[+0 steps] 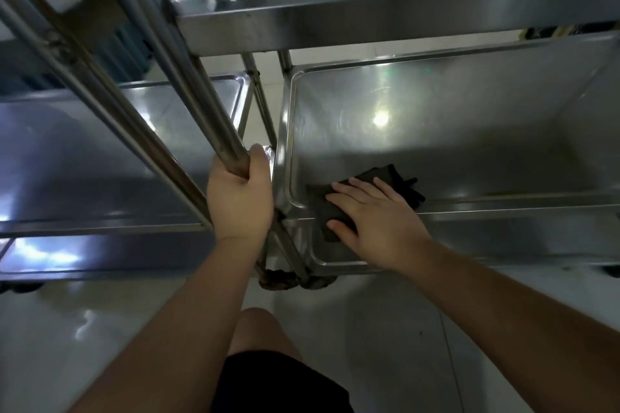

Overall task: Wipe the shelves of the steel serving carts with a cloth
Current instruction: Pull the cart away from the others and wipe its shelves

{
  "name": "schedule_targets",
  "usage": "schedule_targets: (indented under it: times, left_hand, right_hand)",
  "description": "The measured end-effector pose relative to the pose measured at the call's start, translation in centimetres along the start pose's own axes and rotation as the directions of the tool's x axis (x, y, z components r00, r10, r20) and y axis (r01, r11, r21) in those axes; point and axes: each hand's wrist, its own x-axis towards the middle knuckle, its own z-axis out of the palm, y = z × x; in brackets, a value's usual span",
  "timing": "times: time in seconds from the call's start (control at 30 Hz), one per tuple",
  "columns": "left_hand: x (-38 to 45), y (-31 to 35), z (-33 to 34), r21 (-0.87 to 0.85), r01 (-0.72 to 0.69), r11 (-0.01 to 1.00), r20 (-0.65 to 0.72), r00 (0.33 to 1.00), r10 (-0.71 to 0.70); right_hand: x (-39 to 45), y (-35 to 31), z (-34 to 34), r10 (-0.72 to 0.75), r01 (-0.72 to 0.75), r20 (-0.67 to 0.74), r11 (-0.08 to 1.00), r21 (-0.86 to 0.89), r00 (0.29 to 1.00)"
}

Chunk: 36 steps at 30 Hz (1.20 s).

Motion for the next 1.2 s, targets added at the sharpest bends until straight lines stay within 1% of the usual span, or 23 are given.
schedule_targets:
  times: [0.07, 0.1, 0.13, 0.17, 0.2, 0.23, 0.27, 0.3, 0.37, 0.43, 0.57, 0.67, 0.77, 0.9, 1.03, 1.13, 1.2]
  left_hand:
    - [-1.0, -1.2, -0.7, 0.142, -0.019, 0.990, 0.053, 0.999, 0.011]
    - [-1.9, -1.9, -0.9, 0.236, -0.064, 0.970, 0.045, 0.997, 0.054]
    - [-3.1, -2.6, -0.9, 0.317, -0.104, 0.943, 0.007, 0.994, 0.107]
    - [-4.7, -3.1, -0.6, 0.356, -0.116, 0.927, -0.068, 0.986, 0.150]
    - [-6.7, -3.2, 0.2, 0.349, -0.111, 0.930, -0.136, 0.976, 0.168]
    - [-8.7, -3.2, 1.2, 0.327, -0.128, 0.936, -0.141, 0.973, 0.183]
    - [-10.6, -3.1, 2.6, 0.312, -0.173, 0.934, -0.080, 0.975, 0.207]
    - [-12.2, -2.8, 4.0, 0.316, -0.239, 0.918, 0.019, 0.969, 0.246]
    - [-14.2, -2.5, 6.9, 0.331, -0.366, 0.870, 0.213, 0.927, 0.308]
    - [-15.2, -1.7, 9.9, 0.329, -0.407, 0.852, 0.292, 0.902, 0.318]
    - [-17.2, -0.2, 14.6, 0.304, -0.439, 0.846, 0.373, 0.872, 0.318]
    - [-18.7, 0.6, 17.2, 0.337, -0.464, 0.819, 0.433, 0.849, 0.302]
    - [-20.1, 1.2, 19.6, 0.366, -0.483, 0.796, 0.486, 0.828, 0.279]
    - [-21.5, 1.6, 22.5, 0.401, -0.503, 0.765, 0.521, 0.813, 0.261]
    - [-23.0, 1.9, 25.1, 0.433, -0.550, 0.714, 0.551, 0.788, 0.274]
    - [-24.0, 2.1, 27.4, 0.447, -0.624, 0.641, 0.609, 0.737, 0.293]
    - [-24.6, 2.1, 29.1, 0.426, -0.707, 0.565, 0.679, 0.662, 0.317]
  right_hand:
    - [-0.9, 1.7, -0.5, 0.001, -0.001, -0.006, 1.000, 0.008, 1.000]
    - [-1.4, 2.5, -0.7, 0.005, -0.005, -0.010, 1.000, 0.011, 1.000]
    - [-1.8, 3.4, -1.0, 0.006, -0.006, -0.014, 1.000, 0.015, 1.000]
    - [-2.3, 4.2, -1.2, 0.006, -0.006, -0.017, 1.000, 0.019, 1.000]
    - [-2.7, 5.1, -1.3, 0.008, -0.007, -0.024, 1.000, 0.020, 1.000]
    - [-3.2, 6.0, -1.4, 0.011, -0.011, -0.031, 1.000, 0.018, 0.999]
    - [-3.7, 7.0, -1.5, 0.016, -0.016, -0.035, 1.000, 0.015, 0.999]
    - [-4.1, 7.7, -1.6, 0.020, -0.019, -0.037, 1.000, 0.013, 0.999]
    - [-5.1, 9.4, -1.9, 0.029, -0.029, -0.044, 1.000, 0.010, 0.999]
    - [-6.5, 11.5, -2.4, 0.043, -0.042, -0.068, 0.999, 0.009, 0.997]
    - [-9.9, 17.2, -3.6, 0.103, -0.103, -0.079, 0.995, 0.002, 0.992]
    - [-12.7, 21.8, -4.6, 0.143, -0.144, -0.098, 0.990, -0.005, 0.985]
    - [-15.4, 26.4, -5.8, 0.182, -0.184, -0.087, 0.983, -0.015, 0.979]
    - [-18.9, 32.6, -7.2, 0.259, -0.263, -0.098, 0.964, -0.032, 0.961]
    - [-22.6, 39.0, -8.3, 0.353, -0.358, -0.133, 0.934, -0.014, 0.926]
    - [-25.0, 42.7, -9.5, 0.445, -0.449, -0.144, 0.893, 0.004, 0.884]
    - [-26.0, 44.1, -9.9, 0.487, -0.492, -0.156, 0.870, 0.007, 0.859]
